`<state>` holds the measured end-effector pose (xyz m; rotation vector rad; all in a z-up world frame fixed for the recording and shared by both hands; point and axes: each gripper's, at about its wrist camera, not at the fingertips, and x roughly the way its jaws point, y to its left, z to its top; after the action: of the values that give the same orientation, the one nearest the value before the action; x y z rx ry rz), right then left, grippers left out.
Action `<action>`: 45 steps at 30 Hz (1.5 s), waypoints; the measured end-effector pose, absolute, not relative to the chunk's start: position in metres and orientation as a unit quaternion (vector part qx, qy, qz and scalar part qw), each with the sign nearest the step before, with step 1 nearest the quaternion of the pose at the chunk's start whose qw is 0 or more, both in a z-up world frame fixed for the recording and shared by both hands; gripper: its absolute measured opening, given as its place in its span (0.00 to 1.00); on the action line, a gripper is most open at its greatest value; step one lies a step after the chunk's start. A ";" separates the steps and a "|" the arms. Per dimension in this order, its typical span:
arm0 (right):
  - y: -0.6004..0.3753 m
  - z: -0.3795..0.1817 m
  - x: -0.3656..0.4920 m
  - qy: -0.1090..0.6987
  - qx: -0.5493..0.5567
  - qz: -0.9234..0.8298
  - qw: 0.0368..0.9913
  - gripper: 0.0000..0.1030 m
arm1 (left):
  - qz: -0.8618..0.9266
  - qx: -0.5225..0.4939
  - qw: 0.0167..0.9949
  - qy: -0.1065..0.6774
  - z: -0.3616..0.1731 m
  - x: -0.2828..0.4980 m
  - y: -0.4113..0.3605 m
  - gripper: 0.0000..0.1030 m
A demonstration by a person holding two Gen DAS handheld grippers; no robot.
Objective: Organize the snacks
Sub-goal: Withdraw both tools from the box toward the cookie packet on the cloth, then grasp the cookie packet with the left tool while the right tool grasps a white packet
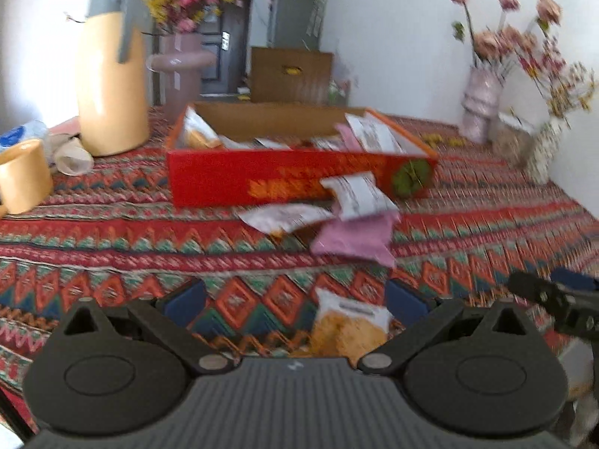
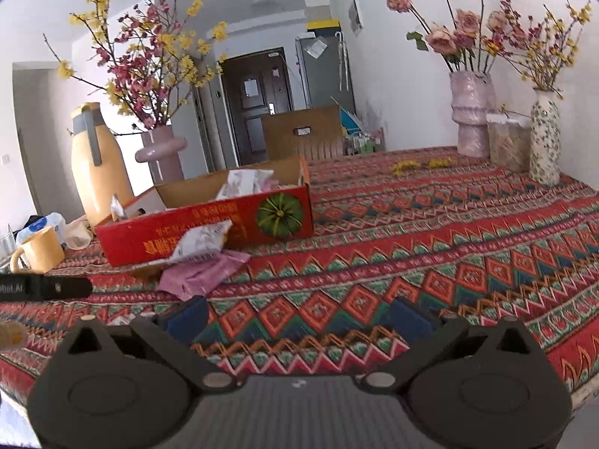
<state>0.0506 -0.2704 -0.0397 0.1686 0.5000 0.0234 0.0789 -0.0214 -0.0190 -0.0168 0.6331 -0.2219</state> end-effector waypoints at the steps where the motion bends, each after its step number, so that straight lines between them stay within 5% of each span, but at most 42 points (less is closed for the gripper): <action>1: -0.271 -0.041 0.052 0.249 0.085 0.011 0.965 1.00 | -0.114 -0.005 0.942 0.316 -0.023 0.080 -0.025 1.00; 12: -0.267 -0.052 0.056 0.265 0.085 0.017 0.960 1.00 | -0.133 0.012 0.930 0.343 -0.041 0.083 -0.044 0.84; 20: -0.265 -0.055 0.057 0.271 0.084 0.019 0.959 1.00 | -0.141 0.023 0.929 0.342 -0.042 0.083 -0.048 0.41; 45: -0.243 -0.054 0.084 0.275 0.074 0.040 0.958 1.00 | -0.083 -0.017 0.964 0.253 -0.010 0.100 -0.004 0.41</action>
<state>0.0843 -0.2431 -0.0540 0.1494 0.5579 0.0813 0.1004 -0.0036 -0.0102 -0.0342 0.5119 -0.1686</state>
